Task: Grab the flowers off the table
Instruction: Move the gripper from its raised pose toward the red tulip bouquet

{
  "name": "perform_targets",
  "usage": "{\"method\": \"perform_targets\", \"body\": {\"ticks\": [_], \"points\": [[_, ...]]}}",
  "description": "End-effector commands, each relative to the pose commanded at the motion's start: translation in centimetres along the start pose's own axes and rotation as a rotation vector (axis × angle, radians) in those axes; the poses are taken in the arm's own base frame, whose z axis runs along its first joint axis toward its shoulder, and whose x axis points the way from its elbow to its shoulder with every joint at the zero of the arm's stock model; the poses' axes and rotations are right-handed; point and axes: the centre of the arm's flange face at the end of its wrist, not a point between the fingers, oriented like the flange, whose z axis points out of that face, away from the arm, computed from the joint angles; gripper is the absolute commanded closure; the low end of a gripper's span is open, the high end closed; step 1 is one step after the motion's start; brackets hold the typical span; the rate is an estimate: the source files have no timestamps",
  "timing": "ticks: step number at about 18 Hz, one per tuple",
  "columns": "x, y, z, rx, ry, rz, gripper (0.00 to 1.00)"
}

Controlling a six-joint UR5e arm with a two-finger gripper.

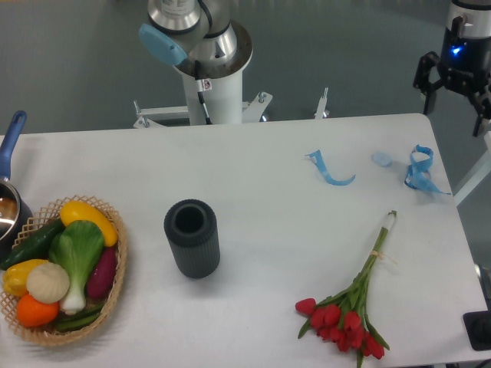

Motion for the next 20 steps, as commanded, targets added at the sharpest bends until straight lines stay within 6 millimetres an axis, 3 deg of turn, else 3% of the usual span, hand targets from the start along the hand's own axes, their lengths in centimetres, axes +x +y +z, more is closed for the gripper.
{"method": "perform_targets", "body": {"ticks": [11,20], "points": [[0.3,-0.3,1.4,0.021,0.002,-0.036,0.00],[2.4,-1.6,5.4,0.101,0.017,-0.307,0.00]]}}
